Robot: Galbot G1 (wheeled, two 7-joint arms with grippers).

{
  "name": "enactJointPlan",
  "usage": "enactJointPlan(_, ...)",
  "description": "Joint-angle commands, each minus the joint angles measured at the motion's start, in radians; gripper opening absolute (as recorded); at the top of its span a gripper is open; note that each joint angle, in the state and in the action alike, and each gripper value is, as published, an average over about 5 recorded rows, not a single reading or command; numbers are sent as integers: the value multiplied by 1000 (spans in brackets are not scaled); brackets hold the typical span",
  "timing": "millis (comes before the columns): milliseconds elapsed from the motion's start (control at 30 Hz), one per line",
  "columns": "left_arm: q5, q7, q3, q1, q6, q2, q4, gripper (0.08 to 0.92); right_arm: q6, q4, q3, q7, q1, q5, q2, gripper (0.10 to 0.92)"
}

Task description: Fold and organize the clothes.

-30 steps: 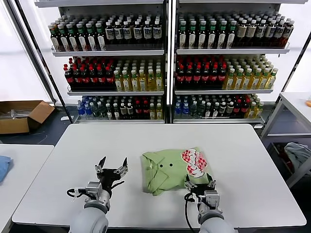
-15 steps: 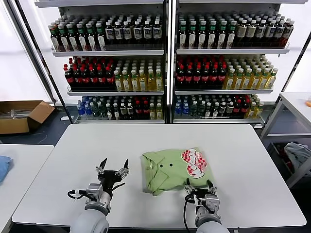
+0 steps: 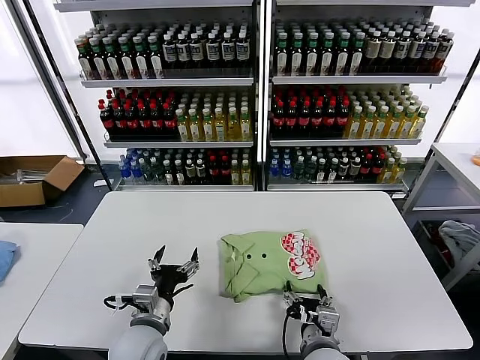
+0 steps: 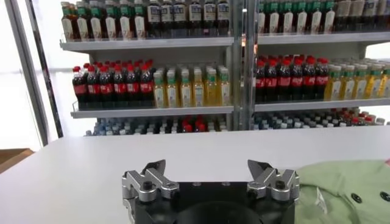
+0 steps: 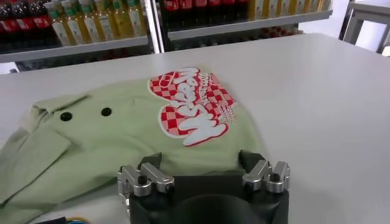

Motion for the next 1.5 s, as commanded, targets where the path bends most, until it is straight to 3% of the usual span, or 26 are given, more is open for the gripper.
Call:
enactJointPlan(33, 0, 0, -7, 5, 4, 1, -4, 823, -31, 171, -13, 57, 21, 52, -11, 823)
enactJointPlan(367, 1, -1, -19, 18, 7, 3, -16, 823, 5, -22, -15, 12, 242, -126, 6, 823)
enactJointPlan(533, 8, -1, -11, 22, 10, -1, -12, 823, 10, -211, -11, -20, 411, -101, 18, 823)
enactJointPlan(767, 8, 0, -10, 23, 11, 2, -4, 823, -10, -362, -23, -31, 515, -37, 40, 823)
enactJointPlan(1500, 1, 0, 1, -2, 15, 4, 28, 823, -29, -419, -10, -24, 442, 16, 76, 823)
